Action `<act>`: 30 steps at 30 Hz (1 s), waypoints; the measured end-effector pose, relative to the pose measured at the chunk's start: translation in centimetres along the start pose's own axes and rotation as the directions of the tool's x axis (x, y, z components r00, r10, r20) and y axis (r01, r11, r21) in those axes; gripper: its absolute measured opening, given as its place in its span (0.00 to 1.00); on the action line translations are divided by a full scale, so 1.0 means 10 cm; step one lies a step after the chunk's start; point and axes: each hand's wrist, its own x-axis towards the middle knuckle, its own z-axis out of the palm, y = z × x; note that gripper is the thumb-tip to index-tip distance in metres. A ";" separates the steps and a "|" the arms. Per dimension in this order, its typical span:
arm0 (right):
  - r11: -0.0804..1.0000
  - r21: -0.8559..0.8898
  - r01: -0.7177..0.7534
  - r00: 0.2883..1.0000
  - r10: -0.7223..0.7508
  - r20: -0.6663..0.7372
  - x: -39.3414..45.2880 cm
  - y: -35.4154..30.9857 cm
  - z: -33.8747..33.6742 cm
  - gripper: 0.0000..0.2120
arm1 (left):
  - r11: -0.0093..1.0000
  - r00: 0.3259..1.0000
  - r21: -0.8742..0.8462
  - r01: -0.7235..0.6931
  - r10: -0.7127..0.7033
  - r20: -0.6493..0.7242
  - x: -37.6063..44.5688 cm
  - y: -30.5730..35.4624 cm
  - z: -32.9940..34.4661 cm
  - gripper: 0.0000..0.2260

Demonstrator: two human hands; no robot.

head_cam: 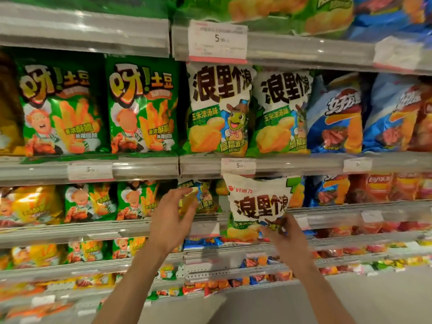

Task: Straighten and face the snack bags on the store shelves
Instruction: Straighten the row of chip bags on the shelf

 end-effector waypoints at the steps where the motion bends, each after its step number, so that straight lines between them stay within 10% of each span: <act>1: 1.000 0.000 0.011 1.000 -0.011 0.015 0.06 0.03 -0.03 0.19 | 0.999 1.000 0.054 0.006 -0.006 0.006 0.01 -0.02 0.09 0.16; 11: 0.998 -0.021 0.057 0.993 -0.055 0.100 0.41 0.19 -0.15 0.25 | 0.956 0.968 0.263 0.130 -0.180 0.175 0.05 -0.21 0.65 0.25; 30: 0.996 -0.023 0.086 0.992 -0.083 0.100 0.58 0.18 0.10 0.26 | 0.974 0.960 0.076 0.212 -0.222 0.169 0.13 -0.19 0.59 0.24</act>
